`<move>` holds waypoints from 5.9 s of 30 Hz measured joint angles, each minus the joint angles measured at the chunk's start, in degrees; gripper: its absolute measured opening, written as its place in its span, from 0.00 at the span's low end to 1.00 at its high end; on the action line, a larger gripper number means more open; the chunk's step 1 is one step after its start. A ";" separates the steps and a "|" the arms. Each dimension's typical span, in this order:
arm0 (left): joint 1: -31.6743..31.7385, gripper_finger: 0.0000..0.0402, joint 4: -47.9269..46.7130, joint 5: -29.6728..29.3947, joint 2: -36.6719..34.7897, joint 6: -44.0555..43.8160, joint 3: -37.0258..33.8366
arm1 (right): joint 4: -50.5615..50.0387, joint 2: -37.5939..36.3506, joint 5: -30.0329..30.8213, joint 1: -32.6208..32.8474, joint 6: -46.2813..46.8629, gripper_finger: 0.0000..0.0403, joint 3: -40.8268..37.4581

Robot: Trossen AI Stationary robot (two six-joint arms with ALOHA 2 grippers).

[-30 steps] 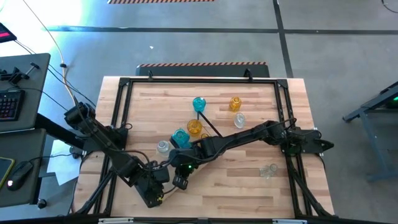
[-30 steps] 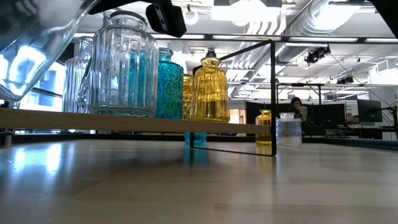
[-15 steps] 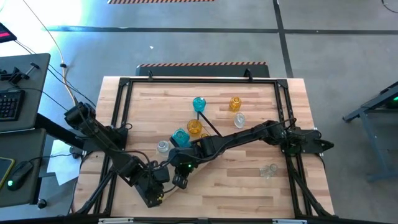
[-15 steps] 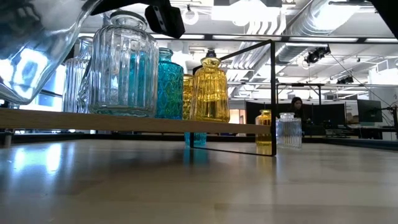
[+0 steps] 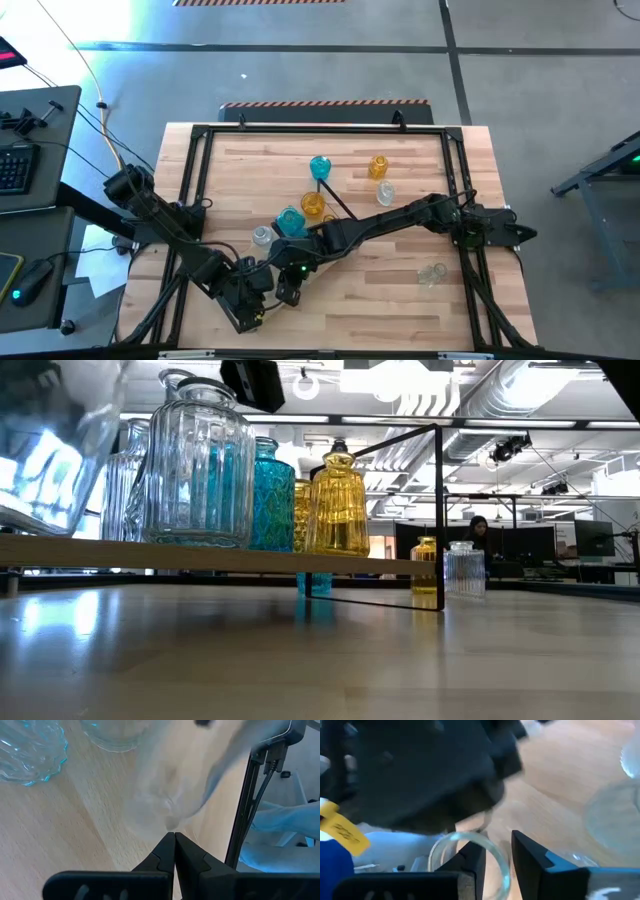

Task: Sort vases onto shelf
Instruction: Put the transparent vase on the shelf

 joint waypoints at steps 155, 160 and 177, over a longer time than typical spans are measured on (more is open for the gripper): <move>15.95 0.00 -1.73 11.25 -11.76 10.51 4.44 | -12.88 -16.13 16.17 -11.72 -20.44 0.18 6.56; 16.15 0.00 -4.79 13.46 -11.67 10.06 6.32 | -12.88 -16.13 16.17 -11.74 -20.82 0.18 6.56; 16.17 0.00 -14.54 13.37 -6.86 14.00 12.52 | -12.85 -16.13 16.17 -11.87 -20.83 0.18 6.54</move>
